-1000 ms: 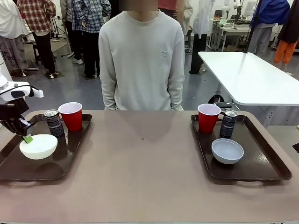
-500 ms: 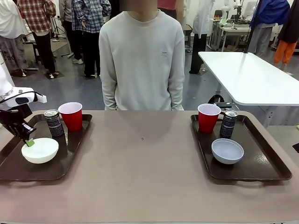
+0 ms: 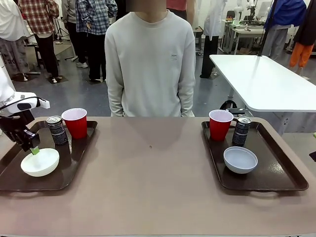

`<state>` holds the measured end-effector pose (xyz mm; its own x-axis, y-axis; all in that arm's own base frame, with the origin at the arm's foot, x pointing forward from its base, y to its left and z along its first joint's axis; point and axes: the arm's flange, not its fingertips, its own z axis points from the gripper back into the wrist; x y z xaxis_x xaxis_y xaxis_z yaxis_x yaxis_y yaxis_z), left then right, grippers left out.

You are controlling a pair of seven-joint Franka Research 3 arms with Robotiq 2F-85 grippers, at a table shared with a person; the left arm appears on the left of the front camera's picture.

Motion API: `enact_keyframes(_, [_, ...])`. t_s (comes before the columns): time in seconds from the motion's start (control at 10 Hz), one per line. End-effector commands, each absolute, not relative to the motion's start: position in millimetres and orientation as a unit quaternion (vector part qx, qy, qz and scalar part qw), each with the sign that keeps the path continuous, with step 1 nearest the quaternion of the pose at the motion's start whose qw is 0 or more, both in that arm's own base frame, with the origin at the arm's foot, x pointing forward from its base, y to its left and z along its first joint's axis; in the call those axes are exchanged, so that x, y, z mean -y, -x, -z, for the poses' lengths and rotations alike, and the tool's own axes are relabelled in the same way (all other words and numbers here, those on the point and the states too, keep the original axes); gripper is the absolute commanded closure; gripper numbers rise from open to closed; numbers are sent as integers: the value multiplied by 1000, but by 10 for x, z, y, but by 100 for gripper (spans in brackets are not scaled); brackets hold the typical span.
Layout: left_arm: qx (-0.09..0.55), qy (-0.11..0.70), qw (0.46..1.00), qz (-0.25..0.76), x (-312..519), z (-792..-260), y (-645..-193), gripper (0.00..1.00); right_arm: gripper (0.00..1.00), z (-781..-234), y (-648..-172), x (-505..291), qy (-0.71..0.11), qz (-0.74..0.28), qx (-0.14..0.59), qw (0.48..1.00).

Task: Prepare tableware on both trays.
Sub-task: Pick up a Picnic Bowl from the table and place it on a Handle tray.

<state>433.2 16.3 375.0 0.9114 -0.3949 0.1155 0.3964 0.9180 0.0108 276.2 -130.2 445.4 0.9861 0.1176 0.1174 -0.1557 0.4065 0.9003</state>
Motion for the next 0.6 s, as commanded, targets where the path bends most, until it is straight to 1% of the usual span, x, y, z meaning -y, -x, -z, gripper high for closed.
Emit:
enact_keyframes(0.0, [74, -29, 980, 184, -116, -3930, -4313, 54, 12, -4466, -2750, 1289, -542, -75, 14, 837])
enact_keyframes(0.1, [73, -25, 981, 176, -77, -4020, -4306, 46, 12, -4466, -2750, 1289, -542, -75, 14, 837])
enact_keyframes(0.2, [74, -18, 982, 172, -18, -4130, -4286, 34, 12, -4466, -2750, 1289, -542, -75, 14, 837])
enact_keyframes(0.5, [73, 21, 982, 172, 211, -4498, -4137, 6, 12, -4466, -2750, 1289, -542, -75, 14, 837])
